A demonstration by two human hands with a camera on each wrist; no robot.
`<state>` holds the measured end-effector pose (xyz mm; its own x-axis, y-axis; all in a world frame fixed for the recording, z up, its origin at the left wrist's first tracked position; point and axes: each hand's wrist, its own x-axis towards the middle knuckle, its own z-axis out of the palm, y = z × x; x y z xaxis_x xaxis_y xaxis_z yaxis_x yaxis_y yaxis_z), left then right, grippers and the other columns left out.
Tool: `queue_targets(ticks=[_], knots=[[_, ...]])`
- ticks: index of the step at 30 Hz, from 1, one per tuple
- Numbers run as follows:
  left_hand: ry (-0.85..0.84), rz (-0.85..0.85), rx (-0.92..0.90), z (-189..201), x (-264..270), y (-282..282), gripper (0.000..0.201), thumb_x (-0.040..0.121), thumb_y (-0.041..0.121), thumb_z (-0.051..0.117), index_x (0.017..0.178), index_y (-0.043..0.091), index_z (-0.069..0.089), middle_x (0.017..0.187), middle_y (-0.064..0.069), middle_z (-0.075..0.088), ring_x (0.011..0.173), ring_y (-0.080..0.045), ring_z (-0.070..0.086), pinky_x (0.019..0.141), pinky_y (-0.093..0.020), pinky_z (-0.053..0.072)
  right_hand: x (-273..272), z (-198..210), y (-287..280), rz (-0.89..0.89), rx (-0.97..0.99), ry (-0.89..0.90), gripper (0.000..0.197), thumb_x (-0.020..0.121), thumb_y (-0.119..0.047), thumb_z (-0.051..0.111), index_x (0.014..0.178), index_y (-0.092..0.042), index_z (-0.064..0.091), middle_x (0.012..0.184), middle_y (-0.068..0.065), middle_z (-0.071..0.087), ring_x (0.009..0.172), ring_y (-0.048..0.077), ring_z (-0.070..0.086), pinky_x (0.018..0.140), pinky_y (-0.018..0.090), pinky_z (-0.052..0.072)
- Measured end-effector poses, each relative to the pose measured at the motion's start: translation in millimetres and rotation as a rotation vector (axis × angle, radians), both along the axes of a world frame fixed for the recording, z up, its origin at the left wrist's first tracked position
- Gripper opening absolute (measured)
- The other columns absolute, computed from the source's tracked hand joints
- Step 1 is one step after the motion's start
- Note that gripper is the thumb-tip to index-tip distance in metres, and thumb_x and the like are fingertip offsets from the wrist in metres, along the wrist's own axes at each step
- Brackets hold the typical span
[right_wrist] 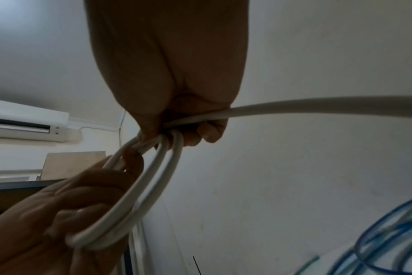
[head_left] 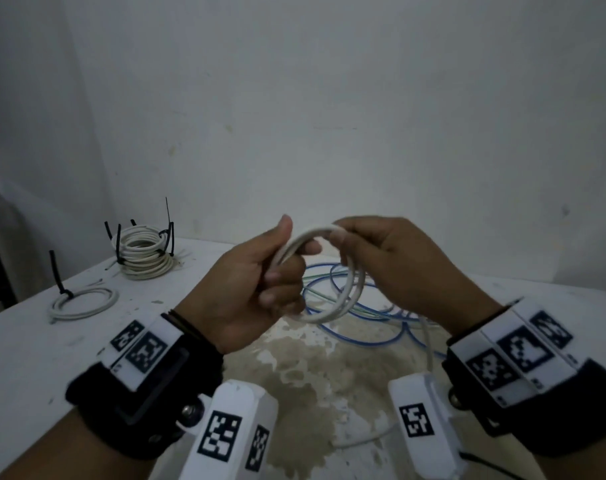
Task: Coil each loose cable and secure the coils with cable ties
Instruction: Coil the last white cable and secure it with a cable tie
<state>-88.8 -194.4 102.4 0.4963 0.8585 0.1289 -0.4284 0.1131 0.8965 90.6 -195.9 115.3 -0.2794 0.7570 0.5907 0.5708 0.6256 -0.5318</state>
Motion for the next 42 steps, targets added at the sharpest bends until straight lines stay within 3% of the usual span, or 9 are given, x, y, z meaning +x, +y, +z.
queue_targets(ticks=[4,7,12,17,21,29,35,39,42], knots=[[-0.072,0.054,0.093,10.2,7.1,-0.3,0.042,0.089,0.039,0.044,0.097,0.003,0.064,0.056,0.006,0.034,0.040,-0.005,0.031,0.048,-0.021,0.037,0.5,12.1,1.3,-0.067,0.066,0.097,0.035,0.096,-0.030,0.051,0.068,-0.011,0.058,0.059,0.011,0.052,0.051,0.008,0.041,0.052,0.020,0.034],[-0.001,0.098,0.116,12.4,5.5,2.0,0.036,0.087,0.037,0.047,0.094,0.005,0.063,0.053,0.009,0.028,0.037,-0.003,0.025,0.043,-0.017,0.029,3.4,12.8,0.7,-0.084,-0.007,0.073,0.032,0.096,-0.031,0.051,0.071,-0.014,0.063,0.062,0.004,0.059,0.056,0.012,0.052,0.061,0.032,0.047],[0.297,0.164,0.298,8.8,7.5,0.3,0.033,0.084,0.037,0.050,0.085,0.006,0.062,0.051,0.009,0.024,0.042,-0.005,0.017,0.042,-0.018,0.016,-2.1,18.6,-6.4,-0.048,-0.146,-0.073,0.035,0.097,-0.026,0.048,0.131,-0.031,0.053,0.116,-0.013,0.065,0.099,0.008,0.062,0.090,0.023,0.048],[0.279,0.165,0.230,5.3,16.6,-2.9,0.035,0.097,0.033,0.043,0.084,0.006,0.061,0.052,0.006,0.030,0.041,-0.007,0.022,0.043,-0.019,0.021,-8.8,22.0,-11.0,-0.070,-0.064,-0.276,0.032,0.100,-0.029,0.041,0.092,-0.015,0.069,0.084,-0.006,0.068,0.076,0.009,0.060,0.072,0.027,0.045],[0.154,0.365,0.248,-2.5,25.8,-1.1,0.020,0.101,0.017,0.036,0.087,0.007,0.046,0.063,-0.005,0.049,0.046,-0.012,0.039,0.052,-0.027,0.035,-2.7,14.8,-6.3,-0.135,0.098,-0.164,0.025,0.098,-0.025,0.046,0.082,-0.017,0.064,0.070,-0.009,0.060,0.059,-0.002,0.050,0.057,0.013,0.035],[0.296,0.429,0.534,-4.2,31.3,8.3,0.018,0.098,0.012,0.048,0.080,0.012,0.047,0.058,0.003,0.054,0.048,-0.007,0.040,0.051,-0.022,0.035,5.1,17.1,-16.0,-0.140,-0.033,-0.242,0.034,0.097,-0.015,0.042,0.121,-0.028,0.062,0.094,-0.015,0.064,0.079,0.006,0.059,0.071,0.018,0.045],[0.351,0.446,0.626,-7.5,47.0,12.2,0.010,0.099,0.018,0.048,0.090,0.017,0.045,0.071,0.005,0.058,0.058,-0.008,0.048,0.058,-0.024,0.040,13.8,22.4,-18.7,-0.183,-0.017,-0.495,0.025,0.100,-0.019,0.039,0.105,-0.015,0.064,0.092,0.001,0.063,0.086,0.019,0.055,0.077,0.032,0.040],[0.474,0.703,0.560,-26.4,65.8,13.1,0.024,0.092,0.040,0.046,0.081,0.020,0.051,0.082,-0.001,0.057,0.073,-0.014,0.057,0.079,-0.038,0.047,39.5,31.8,-6.7,-0.354,0.165,-0.219,0.022,0.094,-0.009,0.043,0.080,-0.021,0.055,0.072,-0.002,0.053,0.059,0.011,0.045,0.060,0.029,0.032],[0.482,0.087,0.002,-52.5,92.4,-3.8,0.054,0.098,0.047,0.037,0.075,0.004,0.059,0.069,-0.011,0.063,0.058,-0.022,0.061,0.063,-0.032,0.050,58.3,35.4,-0.6,-0.410,0.202,0.238,0.023,0.096,-0.012,0.043,0.082,-0.011,0.062,0.064,-0.005,0.051,0.054,0.012,0.046,0.059,0.034,0.046]])
